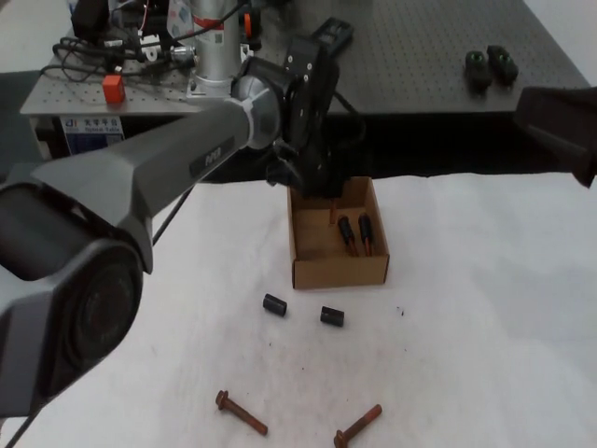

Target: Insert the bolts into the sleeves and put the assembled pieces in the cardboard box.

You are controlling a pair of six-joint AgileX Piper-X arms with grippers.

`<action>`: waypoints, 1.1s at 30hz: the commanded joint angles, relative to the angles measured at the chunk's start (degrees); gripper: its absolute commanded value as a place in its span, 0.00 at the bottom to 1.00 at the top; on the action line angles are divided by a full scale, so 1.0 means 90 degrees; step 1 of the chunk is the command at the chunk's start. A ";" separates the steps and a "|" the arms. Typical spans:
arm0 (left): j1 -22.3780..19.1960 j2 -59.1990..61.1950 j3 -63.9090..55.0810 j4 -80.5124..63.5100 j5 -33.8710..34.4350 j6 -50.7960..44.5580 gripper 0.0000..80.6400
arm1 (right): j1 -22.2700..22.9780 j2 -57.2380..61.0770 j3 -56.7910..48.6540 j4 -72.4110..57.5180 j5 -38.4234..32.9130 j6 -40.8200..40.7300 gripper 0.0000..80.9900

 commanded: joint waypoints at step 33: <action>0.0506 -0.2478 0.1237 0.0704 -0.0675 0.0769 0.30 | 0.1002 0.3566 -0.2008 0.3491 0.0570 -0.3149 0.54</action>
